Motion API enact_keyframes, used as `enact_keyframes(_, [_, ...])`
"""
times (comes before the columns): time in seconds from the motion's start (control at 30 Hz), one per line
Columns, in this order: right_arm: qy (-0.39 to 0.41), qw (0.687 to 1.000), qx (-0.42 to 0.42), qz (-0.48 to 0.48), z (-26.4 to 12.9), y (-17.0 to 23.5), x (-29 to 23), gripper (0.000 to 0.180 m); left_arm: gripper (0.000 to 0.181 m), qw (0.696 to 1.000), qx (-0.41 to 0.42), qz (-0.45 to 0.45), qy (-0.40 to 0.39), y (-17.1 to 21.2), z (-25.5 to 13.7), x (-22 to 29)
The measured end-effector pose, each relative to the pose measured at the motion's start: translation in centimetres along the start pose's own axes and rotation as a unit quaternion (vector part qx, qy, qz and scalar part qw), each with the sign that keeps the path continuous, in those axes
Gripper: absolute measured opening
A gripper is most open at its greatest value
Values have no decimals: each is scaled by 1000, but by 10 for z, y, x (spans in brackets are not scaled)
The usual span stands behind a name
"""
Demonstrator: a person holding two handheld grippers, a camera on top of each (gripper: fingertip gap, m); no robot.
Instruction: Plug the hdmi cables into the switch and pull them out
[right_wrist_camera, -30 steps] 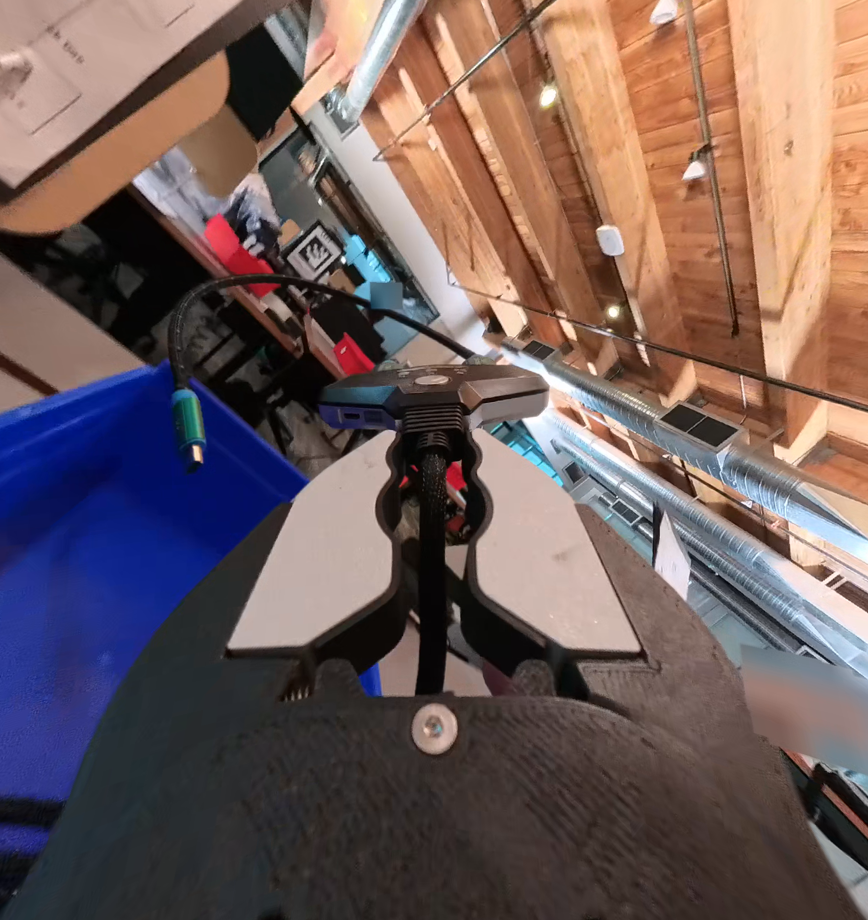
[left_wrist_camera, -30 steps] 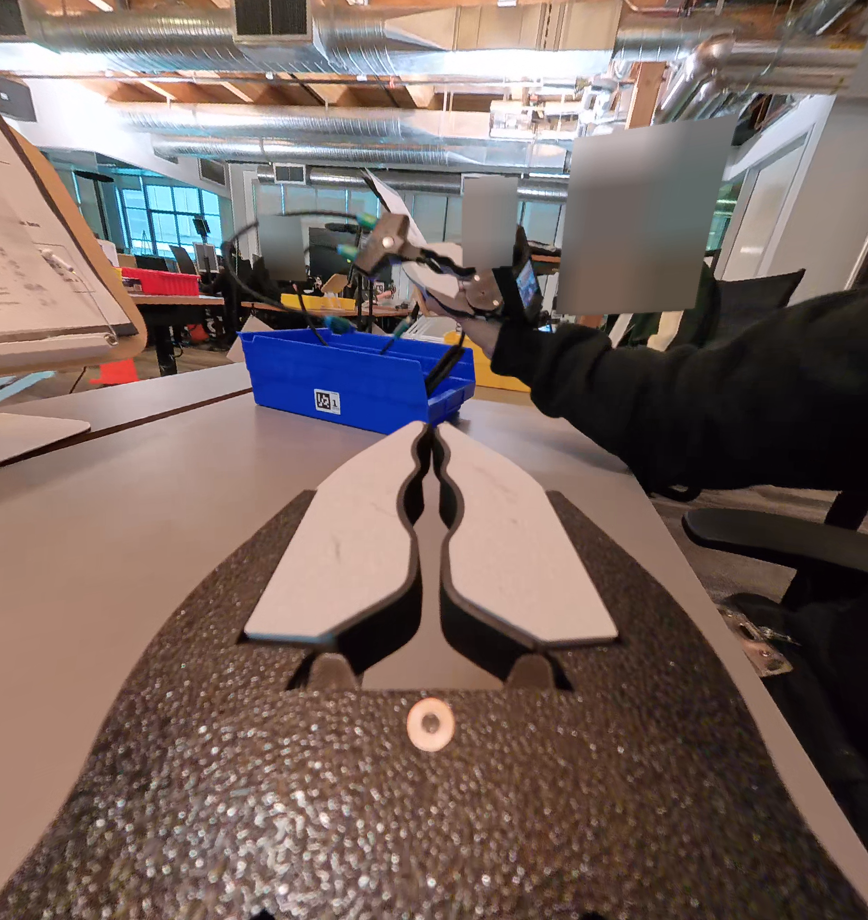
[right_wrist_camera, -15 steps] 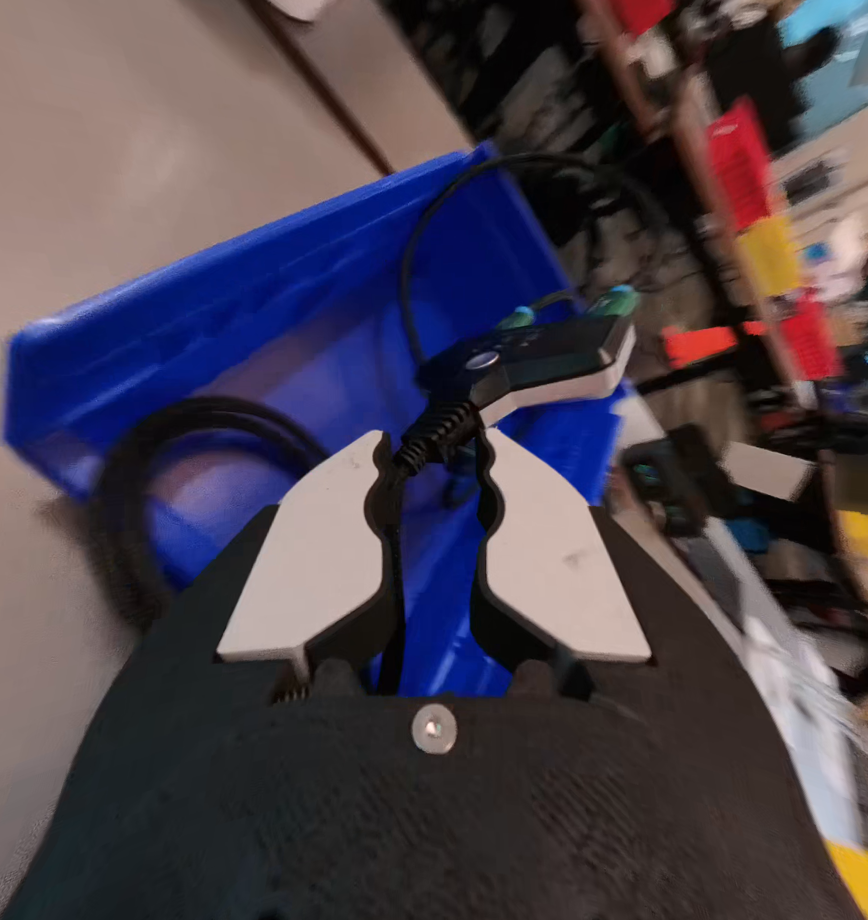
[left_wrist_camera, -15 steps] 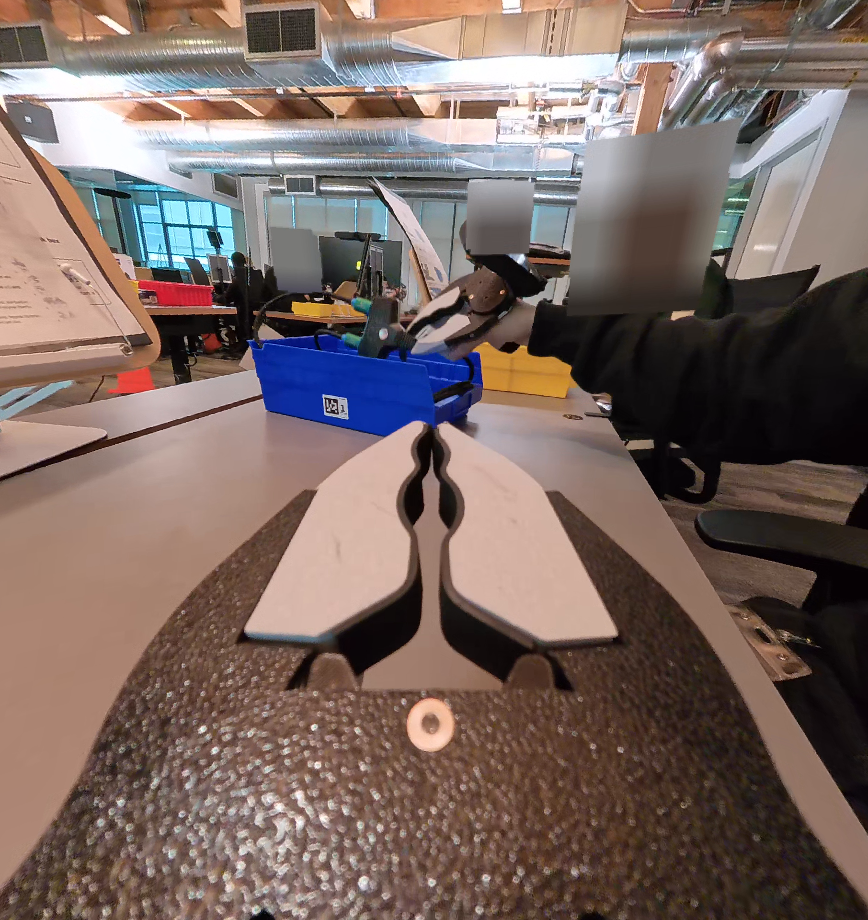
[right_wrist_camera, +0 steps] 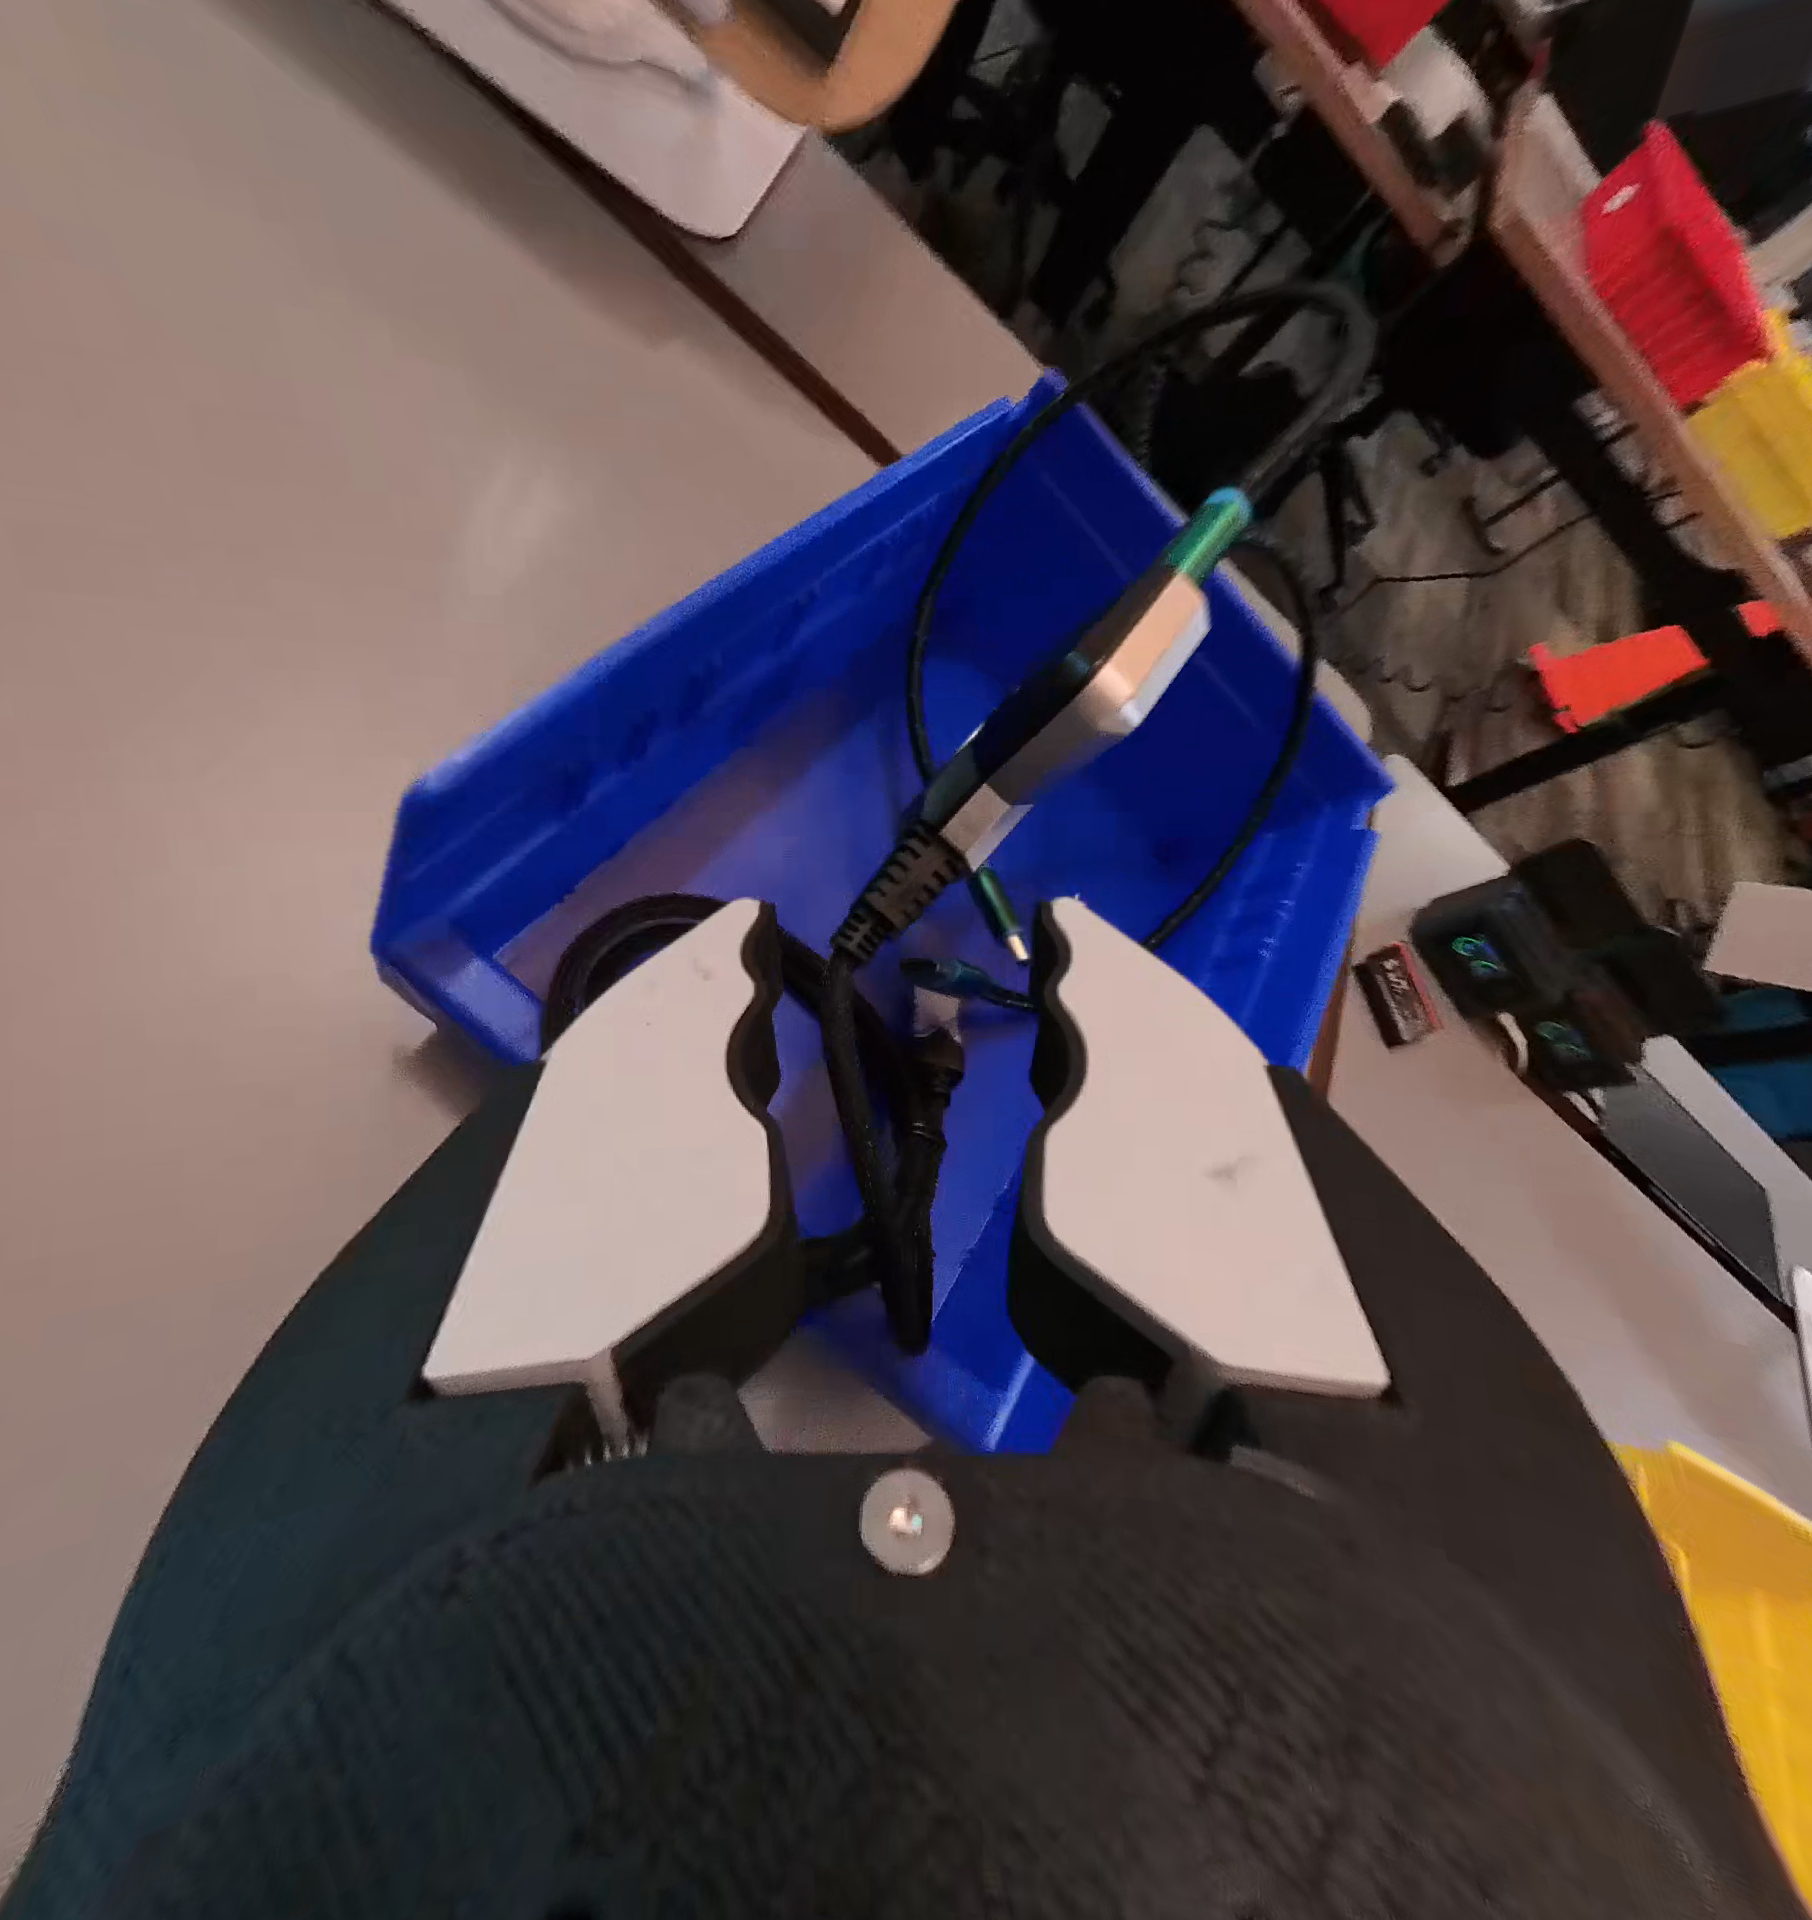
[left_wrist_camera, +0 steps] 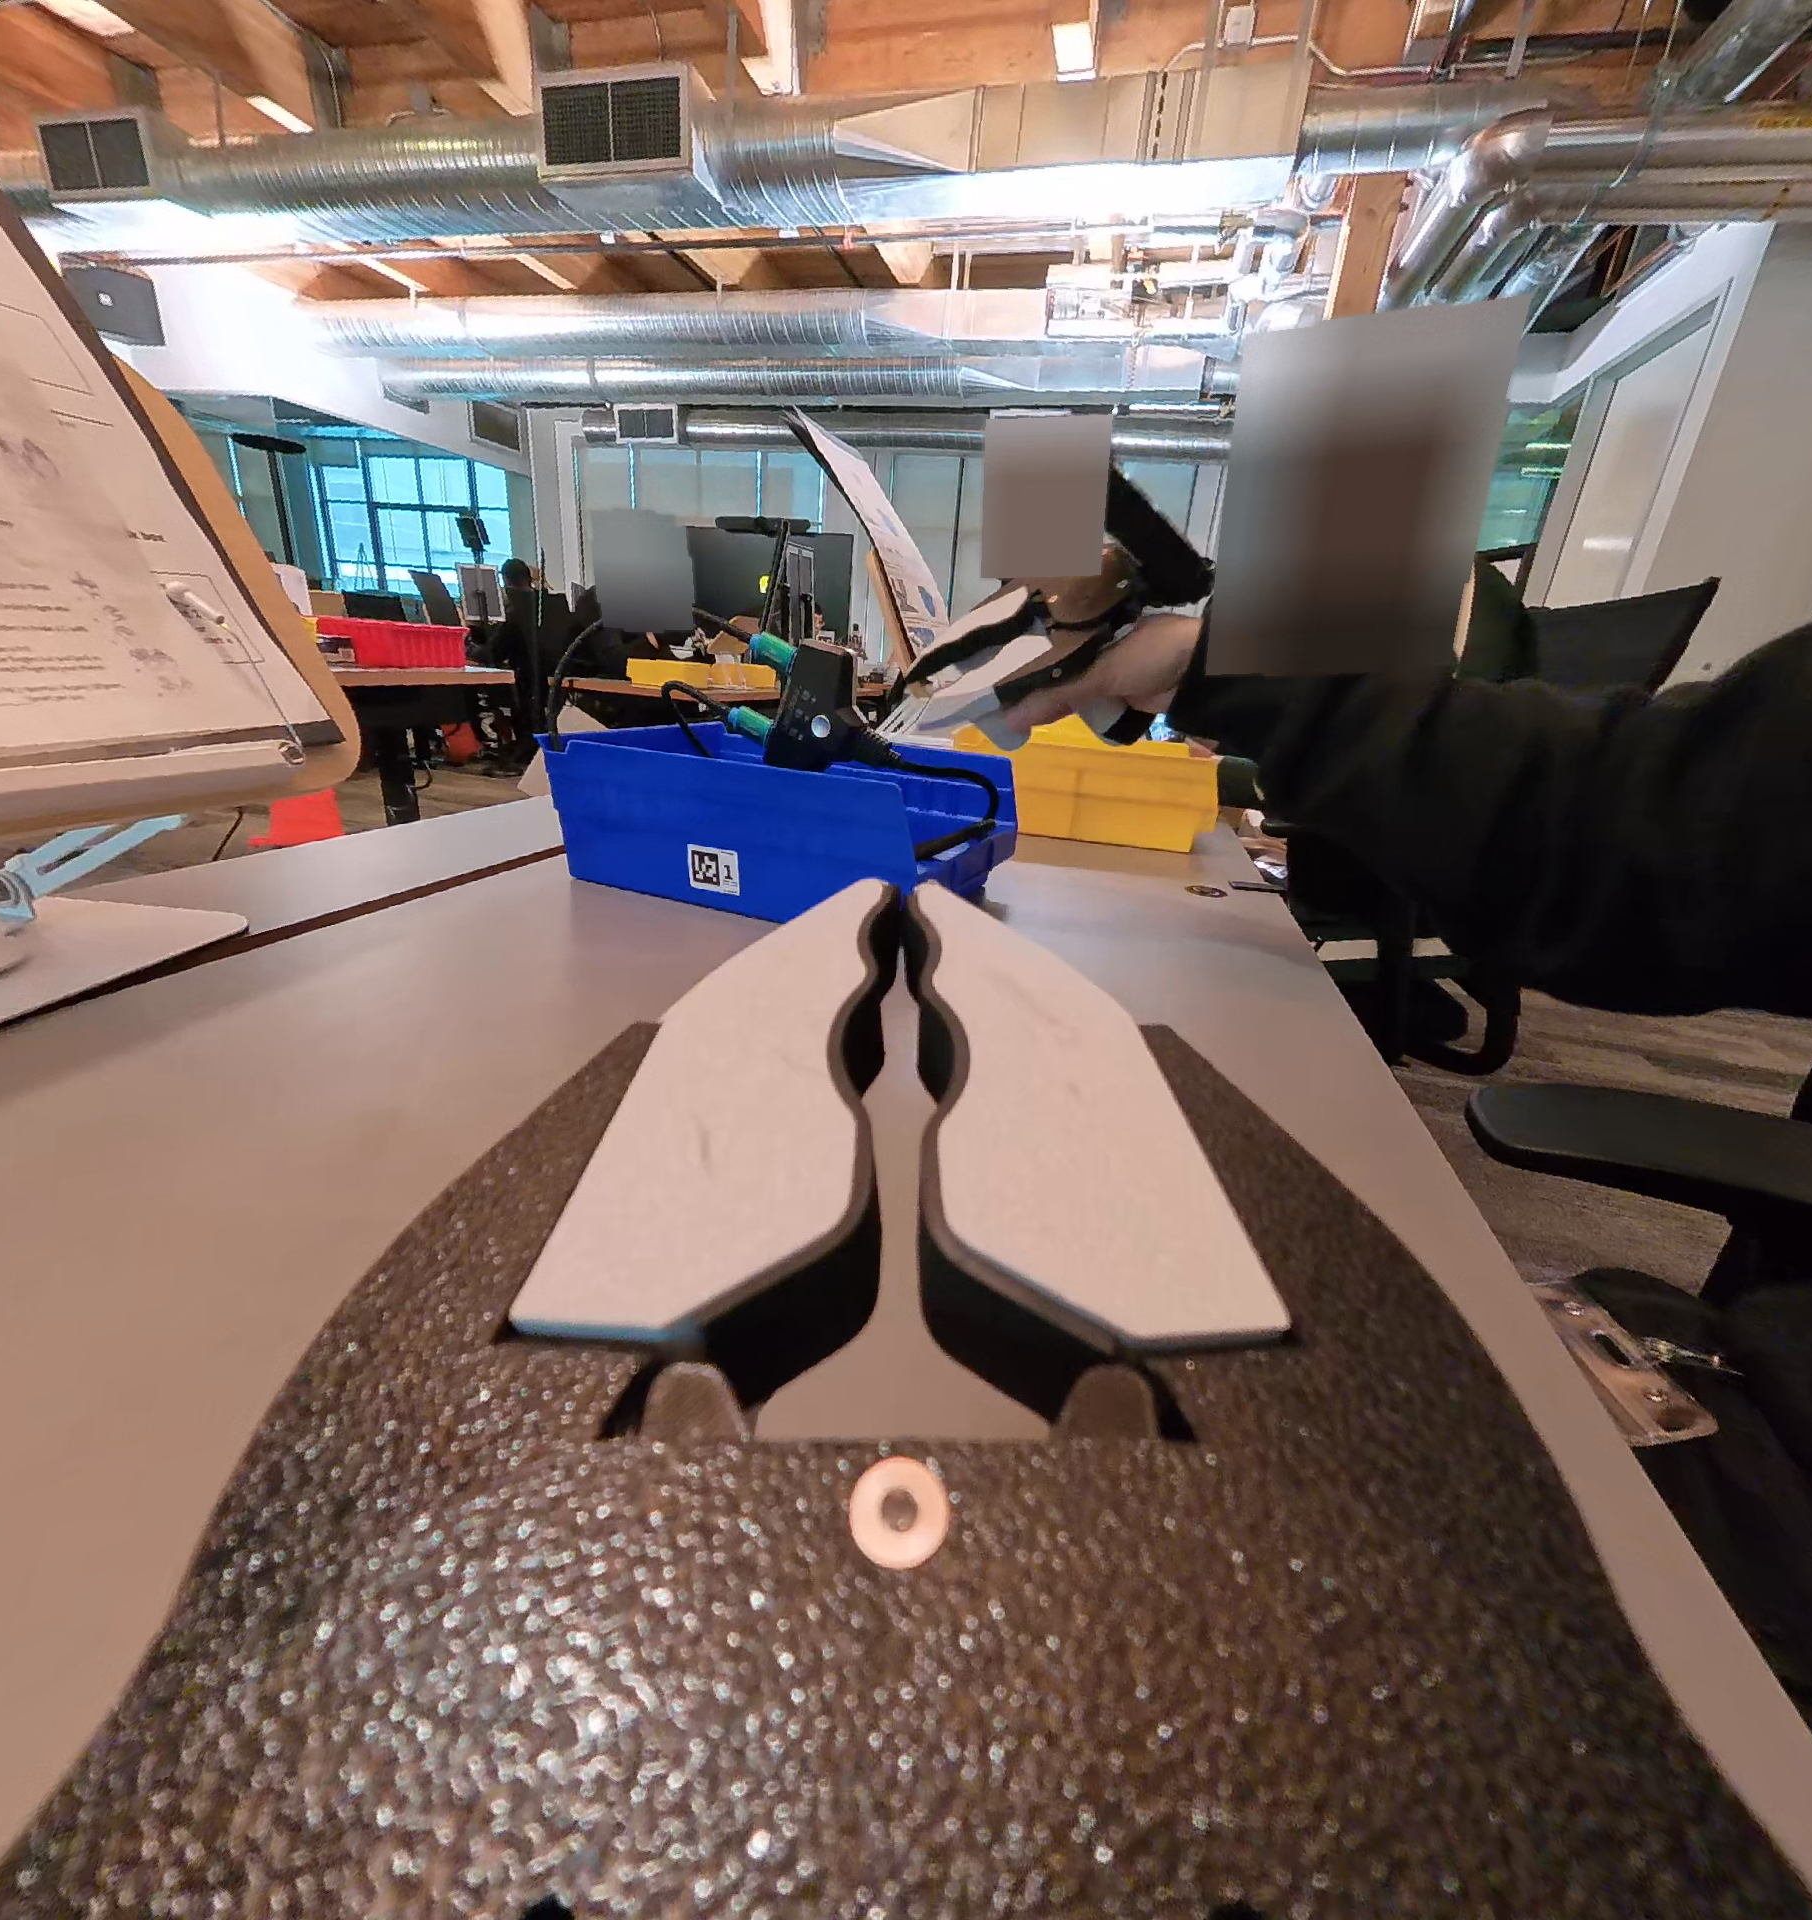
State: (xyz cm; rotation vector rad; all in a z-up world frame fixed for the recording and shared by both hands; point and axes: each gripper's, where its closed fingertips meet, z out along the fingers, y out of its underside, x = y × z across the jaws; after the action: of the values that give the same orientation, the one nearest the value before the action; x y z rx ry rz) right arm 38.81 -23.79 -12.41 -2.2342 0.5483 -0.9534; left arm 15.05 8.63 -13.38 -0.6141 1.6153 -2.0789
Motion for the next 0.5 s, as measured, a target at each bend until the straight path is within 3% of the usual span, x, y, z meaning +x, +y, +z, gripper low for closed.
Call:
enact_keyframes(0.1, [4, 998, 55, 35, -20, -29, -22, 48, 0, 1000, -2, 7, -6, 0, 1, 0])
enact_keyframes(0.27, [-107, 958, 248, 91, -40, -104, -127, 57, 12, 998, -31, 42, -42, -13, 4, 0])
enact_keyframes(0.37, [-157, 927, 323, 111, -30, -128, -181, 58, 16, 988, -73, 54, -127, -37, -9, -15])
enact_keyframes(0.5, [-160, 923, 340, 77, -6, -132, -217, 60, 18, 954, -144, 90, -248, -68, -61, -58])
